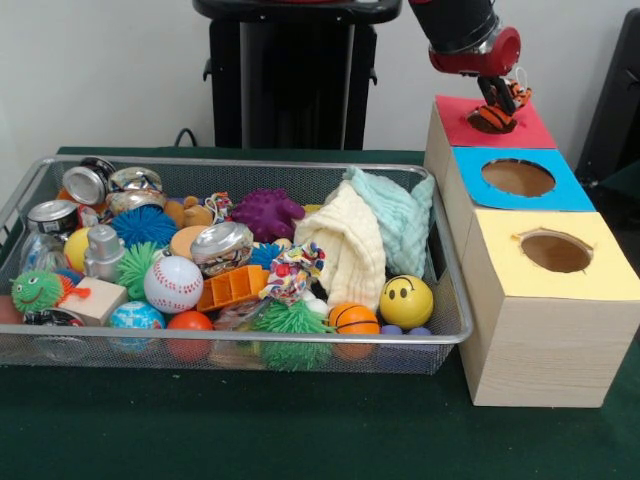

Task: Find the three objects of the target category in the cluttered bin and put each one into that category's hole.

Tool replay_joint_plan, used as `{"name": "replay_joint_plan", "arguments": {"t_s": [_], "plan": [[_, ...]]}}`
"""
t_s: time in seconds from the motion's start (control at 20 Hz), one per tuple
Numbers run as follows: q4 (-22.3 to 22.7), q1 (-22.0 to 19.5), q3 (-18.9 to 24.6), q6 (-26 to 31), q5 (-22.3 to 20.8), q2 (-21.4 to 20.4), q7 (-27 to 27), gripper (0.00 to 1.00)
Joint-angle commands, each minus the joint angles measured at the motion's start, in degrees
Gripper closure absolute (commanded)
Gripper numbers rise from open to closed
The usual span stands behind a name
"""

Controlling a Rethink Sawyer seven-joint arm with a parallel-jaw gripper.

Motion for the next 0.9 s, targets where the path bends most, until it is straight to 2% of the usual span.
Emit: {"name": "replay_joint_plan", "arguments": {"t_s": [0.05,0.2,0.25,0.65,0.9], "plan": [[-10.2,0.4,-3.4,0.0,-1.4,3.5,4.7,1.0],[-10.9,0.7,-4.1,1.2,-2.1,3.3,4.0,1.0],[-11.1,0.9,-4.4,1.8,-2.4,3.2,4.2,0.0],[-11.8,1.9,-5.4,4.3,-2.5,2.0,4.4,0.0],[-11.5,2.0,-5.7,6.4,-2.1,-0.6,4.6,0.0]]}}
